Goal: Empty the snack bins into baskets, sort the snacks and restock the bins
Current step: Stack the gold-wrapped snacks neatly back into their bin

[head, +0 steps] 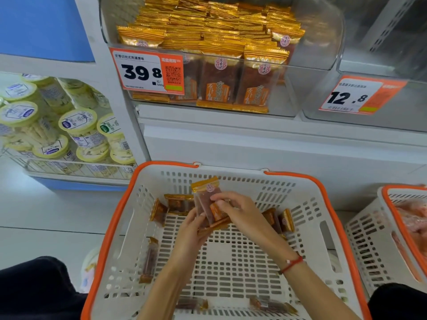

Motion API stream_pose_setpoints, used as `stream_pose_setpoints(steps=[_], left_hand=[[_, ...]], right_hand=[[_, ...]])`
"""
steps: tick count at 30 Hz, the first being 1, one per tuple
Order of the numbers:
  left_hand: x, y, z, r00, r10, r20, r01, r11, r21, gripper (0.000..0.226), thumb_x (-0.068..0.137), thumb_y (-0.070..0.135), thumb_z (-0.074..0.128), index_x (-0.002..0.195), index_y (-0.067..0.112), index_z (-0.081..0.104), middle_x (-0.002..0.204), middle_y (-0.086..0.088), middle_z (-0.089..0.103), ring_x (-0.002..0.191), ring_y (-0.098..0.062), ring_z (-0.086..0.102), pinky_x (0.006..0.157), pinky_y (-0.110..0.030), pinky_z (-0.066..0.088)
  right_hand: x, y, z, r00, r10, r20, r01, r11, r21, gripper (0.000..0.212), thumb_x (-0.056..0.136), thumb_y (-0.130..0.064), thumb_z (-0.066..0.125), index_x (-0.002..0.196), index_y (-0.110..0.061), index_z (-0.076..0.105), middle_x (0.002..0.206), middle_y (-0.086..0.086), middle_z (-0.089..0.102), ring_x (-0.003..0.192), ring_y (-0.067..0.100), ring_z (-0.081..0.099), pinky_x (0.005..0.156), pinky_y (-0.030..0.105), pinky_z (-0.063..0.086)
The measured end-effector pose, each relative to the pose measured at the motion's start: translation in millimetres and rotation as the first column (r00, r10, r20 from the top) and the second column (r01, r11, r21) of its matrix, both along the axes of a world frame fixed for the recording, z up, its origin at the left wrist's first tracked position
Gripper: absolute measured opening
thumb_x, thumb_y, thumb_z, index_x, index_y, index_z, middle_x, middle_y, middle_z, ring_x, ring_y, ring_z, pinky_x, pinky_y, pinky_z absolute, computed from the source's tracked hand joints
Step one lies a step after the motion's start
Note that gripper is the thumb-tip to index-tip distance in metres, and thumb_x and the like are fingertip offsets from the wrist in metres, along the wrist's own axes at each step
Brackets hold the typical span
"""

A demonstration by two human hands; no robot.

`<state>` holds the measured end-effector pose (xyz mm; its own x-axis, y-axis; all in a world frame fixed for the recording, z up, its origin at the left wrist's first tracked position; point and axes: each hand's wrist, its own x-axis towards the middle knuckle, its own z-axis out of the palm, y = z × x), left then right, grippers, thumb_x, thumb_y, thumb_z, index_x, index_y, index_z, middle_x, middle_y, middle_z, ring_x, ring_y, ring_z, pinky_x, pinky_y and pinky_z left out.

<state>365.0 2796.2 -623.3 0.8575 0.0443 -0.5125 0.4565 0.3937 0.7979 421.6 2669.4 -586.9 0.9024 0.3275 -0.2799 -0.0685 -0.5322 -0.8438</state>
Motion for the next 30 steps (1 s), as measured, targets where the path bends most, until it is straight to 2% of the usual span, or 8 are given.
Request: stream_pose_setpoints(steps=[4,7,11,14,17,20,25,30], left_hand=[[4,0,2,0.994,0.076,-0.075,-0.076,0.997,-0.001,0.026,0.103,0.029,0.04,0.108,0.017,0.063,0.104,-0.009,0.07,0.093,-0.019,0.067,0.079,-0.031,0.051],[4,6,4,0.998,0.062,-0.033,-0.058,0.993,0.105,0.027,0.099,0.033,0.049,0.119,0.018,0.058,0.113,-0.007,0.069,0.101,-0.02,0.067,0.093,-0.037,0.052],[-4,33,-6,0.972,0.235,0.001,-0.224,0.927,0.3,0.03,0.101,0.028,0.048,0.131,0.022,0.048,0.127,-0.005,0.061,0.112,-0.021,0.062,0.097,-0.036,0.049],[-5,57,-11,0.929,0.37,0.008,-0.353,0.881,0.316,0.028,0.102,0.026,0.046,0.129,0.019,0.047,0.126,-0.004,0.061,0.112,-0.019,0.061,0.092,-0.032,0.05],[-1,68,-12,0.918,0.395,-0.025,-0.384,0.905,0.182,0.034,0.102,0.022,0.047,0.135,0.015,0.047,0.121,-0.005,0.064,0.101,-0.014,0.065,0.079,-0.024,0.05],[-1,65,-17,0.928,0.365,-0.073,-0.355,0.927,0.125,0.037,0.1,0.023,0.048,0.137,0.016,0.05,0.122,-0.009,0.066,0.104,-0.02,0.065,0.082,-0.03,0.051],[-5,56,-25,0.948,0.298,-0.115,-0.288,0.953,0.096,0.039,0.101,0.024,0.046,0.139,0.015,0.048,0.122,-0.009,0.066,0.096,-0.015,0.067,0.069,-0.021,0.052],[0,53,-25,0.955,0.259,-0.144,-0.243,0.962,0.122,0.04,0.1,0.024,0.048,0.139,0.014,0.046,0.119,-0.009,0.065,0.098,-0.018,0.065,0.082,-0.03,0.05]], right_hand=[[1,-2,-5,0.99,-0.111,0.088,0.107,0.993,0.045,0.029,0.088,-0.01,0.068,0.112,-0.026,0.065,0.103,-0.016,0.055,0.089,-0.004,0.055,0.07,0.005,0.045],[-4,3,-14,0.987,-0.125,-0.103,0.141,0.975,0.17,0.034,0.08,-0.014,0.078,0.11,-0.019,0.061,0.098,-0.004,0.064,0.087,0.011,0.067,0.068,0.016,0.053],[-7,6,-36,0.904,-0.02,-0.427,0.174,0.929,0.325,0.026,0.092,-0.021,0.066,0.117,-0.016,0.063,0.105,0.006,0.071,0.089,0.016,0.07,0.073,0.022,0.057],[-21,0,-84,0.89,0.237,-0.39,-0.256,0.967,0.004,0.03,0.093,-0.029,0.063,0.12,-0.015,0.061,0.113,0.006,0.065,0.086,0.008,0.063,0.07,0.016,0.052],[-52,6,-137,0.653,0.557,-0.513,-0.698,0.706,-0.122,0.045,0.093,-0.045,0.059,0.124,-0.012,0.06,0.128,0.011,0.058,0.113,0.025,0.057,0.101,0.038,0.047],[-69,20,-160,0.491,0.615,-0.617,-0.845,0.509,-0.164,0.057,0.096,-0.051,0.05,0.142,-0.016,0.046,0.145,0.007,0.044,0.13,0.028,0.042,0.108,0.038,0.034],[-66,24,-169,0.615,0.607,-0.504,-0.773,0.59,-0.232,0.034,0.103,-0.028,0.043,0.128,-0.01,0.058,0.129,0.011,0.058,0.114,0.029,0.054,0.097,0.037,0.043],[-37,-1,-150,0.804,0.453,-0.386,-0.574,0.761,-0.303,0.03,0.103,-0.018,0.04,0.116,-0.005,0.064,0.113,0.015,0.065,0.094,0.026,0.06,0.081,0.034,0.047]])
